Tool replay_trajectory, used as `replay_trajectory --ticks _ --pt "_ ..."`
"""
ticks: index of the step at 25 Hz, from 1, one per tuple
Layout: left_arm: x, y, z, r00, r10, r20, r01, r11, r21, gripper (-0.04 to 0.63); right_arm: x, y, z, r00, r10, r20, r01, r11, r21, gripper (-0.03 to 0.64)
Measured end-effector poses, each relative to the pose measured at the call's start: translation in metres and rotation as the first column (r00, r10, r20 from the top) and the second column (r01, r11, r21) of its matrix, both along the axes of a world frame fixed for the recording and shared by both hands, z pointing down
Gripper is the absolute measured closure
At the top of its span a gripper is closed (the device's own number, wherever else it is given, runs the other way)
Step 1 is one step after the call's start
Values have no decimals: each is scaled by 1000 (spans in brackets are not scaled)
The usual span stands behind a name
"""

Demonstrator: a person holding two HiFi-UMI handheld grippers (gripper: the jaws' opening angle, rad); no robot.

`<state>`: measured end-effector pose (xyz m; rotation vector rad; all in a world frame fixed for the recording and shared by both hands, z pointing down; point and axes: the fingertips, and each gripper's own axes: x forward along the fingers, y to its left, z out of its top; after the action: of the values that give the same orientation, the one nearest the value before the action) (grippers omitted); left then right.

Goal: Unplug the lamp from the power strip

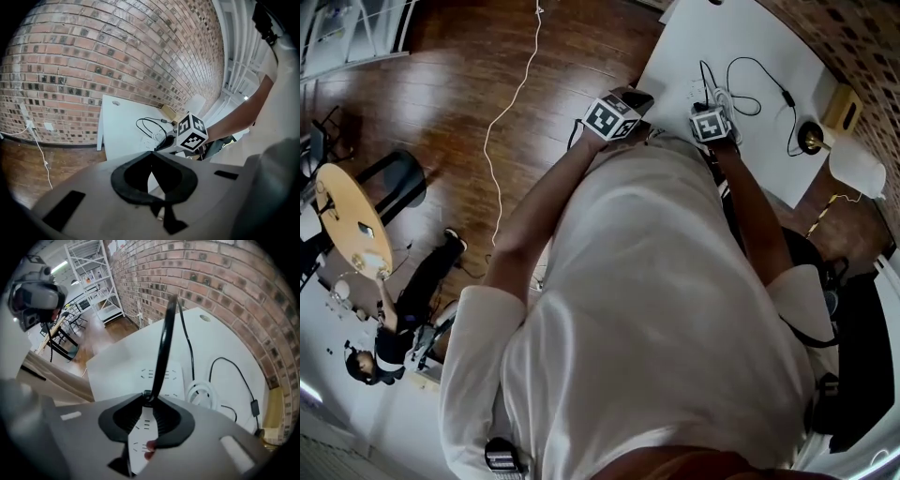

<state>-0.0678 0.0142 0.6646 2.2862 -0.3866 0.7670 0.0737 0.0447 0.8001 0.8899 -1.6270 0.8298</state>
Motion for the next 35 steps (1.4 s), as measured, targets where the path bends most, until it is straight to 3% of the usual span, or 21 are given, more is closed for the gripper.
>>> replay_trajectory --ticks 2,3,4,7,11,17,27,35 --pt "4 -1 -2 1000 21 -5 -21 1000 2 591 0 3 -3 999 -42 11 42 998 44 540" --pt "6 -3 -3 999 37 -7 -37 999 5 591 -1 4 -7 999 -39 19 38 997 72 507" --pt "9 -5 -3 998 56 -10 -56 998 10 591 0 3 -12 999 -15 28 12 994 106 468" --pt "15 -8 -6 995 97 -22 -96 995 23 591 7 2 -36 995 89 52 -99 971 216 454" --pt "18 -9 -7 994 108 -10 -108 993 46 591 14 8 -59 975 181 127 -210 938 276 439" --pt "58 -21 -23 989 148 -25 -144 982 122 591 60 9 -109 939 300 167 -343 843 414 437" --pt "94 -28 -44 986 159 -52 -150 978 144 591 83 -16 -175 924 316 213 -381 757 531 437" --pt "73 -18 -64 979 183 -87 -166 970 179 591 56 -20 -196 946 272 176 -323 753 574 437"
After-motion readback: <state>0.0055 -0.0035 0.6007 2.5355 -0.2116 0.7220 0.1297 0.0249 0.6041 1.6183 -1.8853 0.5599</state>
